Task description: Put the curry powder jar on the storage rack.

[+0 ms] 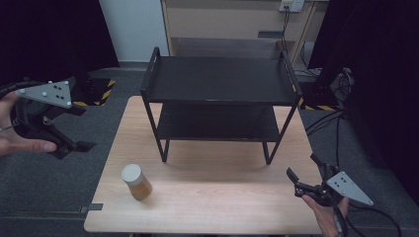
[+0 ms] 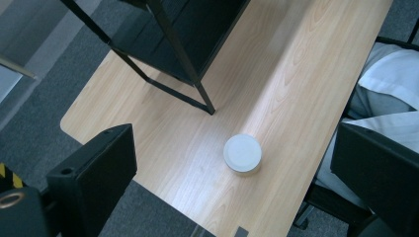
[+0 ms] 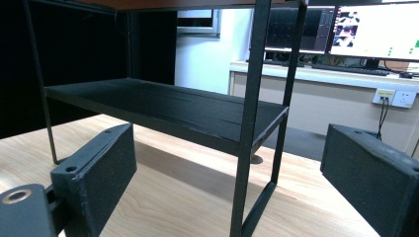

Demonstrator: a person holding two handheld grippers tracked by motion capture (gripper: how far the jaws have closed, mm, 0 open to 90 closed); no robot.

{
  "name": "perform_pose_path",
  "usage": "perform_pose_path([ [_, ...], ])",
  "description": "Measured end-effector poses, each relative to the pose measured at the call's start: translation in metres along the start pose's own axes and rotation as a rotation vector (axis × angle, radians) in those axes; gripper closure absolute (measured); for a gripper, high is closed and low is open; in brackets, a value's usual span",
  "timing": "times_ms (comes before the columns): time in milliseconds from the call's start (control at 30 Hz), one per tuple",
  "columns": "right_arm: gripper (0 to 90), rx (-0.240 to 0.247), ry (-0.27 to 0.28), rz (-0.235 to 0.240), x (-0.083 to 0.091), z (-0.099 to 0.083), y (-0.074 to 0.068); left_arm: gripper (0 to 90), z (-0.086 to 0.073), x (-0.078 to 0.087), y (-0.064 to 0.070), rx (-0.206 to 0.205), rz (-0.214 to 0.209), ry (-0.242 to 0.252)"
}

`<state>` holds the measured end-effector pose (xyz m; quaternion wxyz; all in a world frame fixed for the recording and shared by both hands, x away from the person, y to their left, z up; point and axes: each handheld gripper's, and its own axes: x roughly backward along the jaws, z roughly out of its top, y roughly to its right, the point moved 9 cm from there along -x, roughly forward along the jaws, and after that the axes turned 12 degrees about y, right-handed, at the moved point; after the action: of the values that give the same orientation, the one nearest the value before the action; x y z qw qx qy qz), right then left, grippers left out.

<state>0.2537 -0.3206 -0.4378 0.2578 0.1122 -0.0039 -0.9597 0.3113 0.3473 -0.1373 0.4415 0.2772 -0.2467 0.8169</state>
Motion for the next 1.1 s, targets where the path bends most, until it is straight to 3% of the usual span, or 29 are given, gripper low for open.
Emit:
perform_pose_path([
  [267,7.1,0.004,0.005,0.003,0.0,0.0,-0.001,2.9,-0.006,-0.01,0.001,0.002,-0.001,-0.029],
  [567,7.2,0.005,0.008,0.003,0.001,0.001,-0.001,3.0,-0.02,-0.032,0.0,0.021,-0.001,-0.05],
  [767,7.4,0.008,0.006,0.003,0.0,0.001,-0.001,3.0,-0.035,-0.056,0.002,0.027,-0.008,-0.089],
  [1100,7.8,0.013,0.008,0.002,0.001,0.001,-0.001,3.5,-0.065,-0.112,0.008,0.028,-0.038,-0.177],
])
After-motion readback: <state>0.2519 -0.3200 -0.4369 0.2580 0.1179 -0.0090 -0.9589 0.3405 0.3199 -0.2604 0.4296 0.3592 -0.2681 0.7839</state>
